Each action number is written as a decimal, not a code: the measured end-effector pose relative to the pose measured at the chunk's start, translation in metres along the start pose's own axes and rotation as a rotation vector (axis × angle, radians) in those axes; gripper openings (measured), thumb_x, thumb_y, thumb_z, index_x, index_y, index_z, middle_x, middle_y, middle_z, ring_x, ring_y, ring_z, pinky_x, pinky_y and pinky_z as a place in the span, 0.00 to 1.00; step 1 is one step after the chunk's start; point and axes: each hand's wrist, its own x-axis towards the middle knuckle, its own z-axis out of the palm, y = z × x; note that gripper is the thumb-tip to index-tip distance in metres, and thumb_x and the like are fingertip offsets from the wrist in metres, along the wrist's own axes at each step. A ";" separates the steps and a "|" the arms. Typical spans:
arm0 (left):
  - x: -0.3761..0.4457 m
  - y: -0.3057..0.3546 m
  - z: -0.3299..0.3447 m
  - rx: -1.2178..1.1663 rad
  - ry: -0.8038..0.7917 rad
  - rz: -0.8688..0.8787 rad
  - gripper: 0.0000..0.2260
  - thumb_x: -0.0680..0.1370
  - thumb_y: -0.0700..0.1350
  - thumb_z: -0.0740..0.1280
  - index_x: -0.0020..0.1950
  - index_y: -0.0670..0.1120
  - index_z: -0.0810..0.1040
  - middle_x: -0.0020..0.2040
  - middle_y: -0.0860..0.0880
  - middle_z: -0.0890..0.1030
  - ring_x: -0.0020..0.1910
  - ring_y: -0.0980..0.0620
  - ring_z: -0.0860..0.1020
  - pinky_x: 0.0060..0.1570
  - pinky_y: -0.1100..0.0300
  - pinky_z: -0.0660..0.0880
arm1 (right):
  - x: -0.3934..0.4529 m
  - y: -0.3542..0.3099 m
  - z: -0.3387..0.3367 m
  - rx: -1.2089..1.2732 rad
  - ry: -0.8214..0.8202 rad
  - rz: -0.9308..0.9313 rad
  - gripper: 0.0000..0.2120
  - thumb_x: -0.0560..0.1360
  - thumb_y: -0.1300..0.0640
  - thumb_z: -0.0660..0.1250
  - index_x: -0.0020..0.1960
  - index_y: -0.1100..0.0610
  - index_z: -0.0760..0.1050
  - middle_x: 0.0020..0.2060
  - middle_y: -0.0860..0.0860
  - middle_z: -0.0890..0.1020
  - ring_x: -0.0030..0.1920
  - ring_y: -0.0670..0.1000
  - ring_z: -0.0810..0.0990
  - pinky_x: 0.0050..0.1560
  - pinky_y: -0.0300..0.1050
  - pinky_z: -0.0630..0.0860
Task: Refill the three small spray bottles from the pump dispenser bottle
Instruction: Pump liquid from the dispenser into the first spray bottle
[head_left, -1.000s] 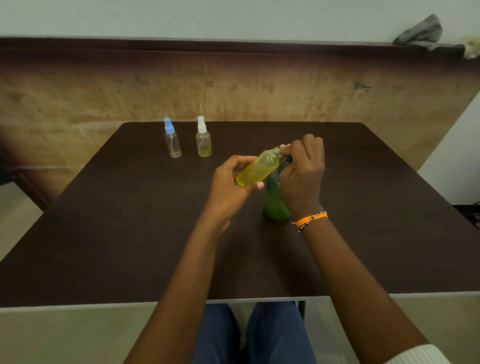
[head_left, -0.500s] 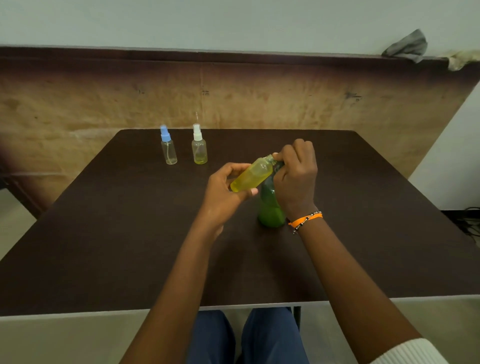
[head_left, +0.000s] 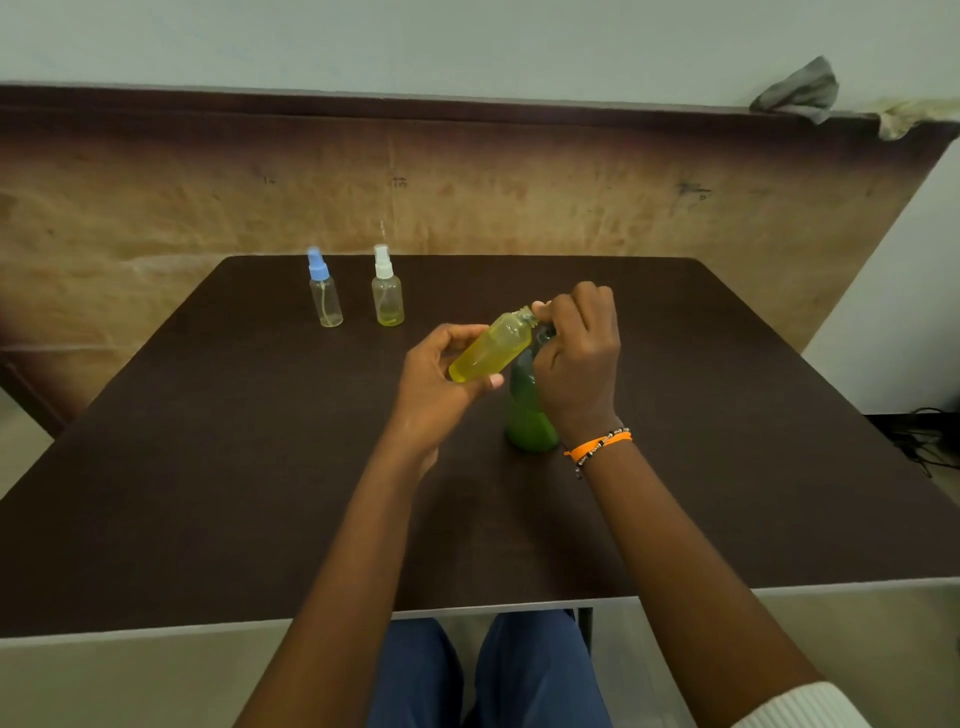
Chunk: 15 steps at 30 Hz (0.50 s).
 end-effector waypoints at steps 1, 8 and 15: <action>0.001 0.000 -0.001 0.006 -0.002 0.002 0.19 0.68 0.29 0.72 0.54 0.46 0.77 0.50 0.51 0.81 0.49 0.57 0.79 0.42 0.69 0.76 | 0.002 -0.001 0.001 0.006 -0.006 0.010 0.11 0.72 0.70 0.58 0.32 0.65 0.72 0.31 0.59 0.71 0.36 0.53 0.63 0.34 0.47 0.63; -0.002 0.006 -0.001 0.018 0.001 0.015 0.19 0.68 0.30 0.72 0.53 0.48 0.77 0.52 0.51 0.81 0.52 0.56 0.79 0.47 0.66 0.77 | 0.002 -0.006 0.000 0.004 0.002 0.079 0.13 0.73 0.68 0.54 0.34 0.66 0.73 0.32 0.59 0.72 0.37 0.52 0.64 0.34 0.49 0.66; -0.003 0.002 0.000 0.020 0.000 0.003 0.19 0.68 0.29 0.72 0.52 0.49 0.77 0.51 0.51 0.81 0.51 0.57 0.79 0.48 0.64 0.78 | -0.006 -0.003 0.000 0.033 0.021 0.057 0.15 0.74 0.68 0.54 0.34 0.67 0.74 0.32 0.60 0.73 0.36 0.53 0.65 0.31 0.53 0.69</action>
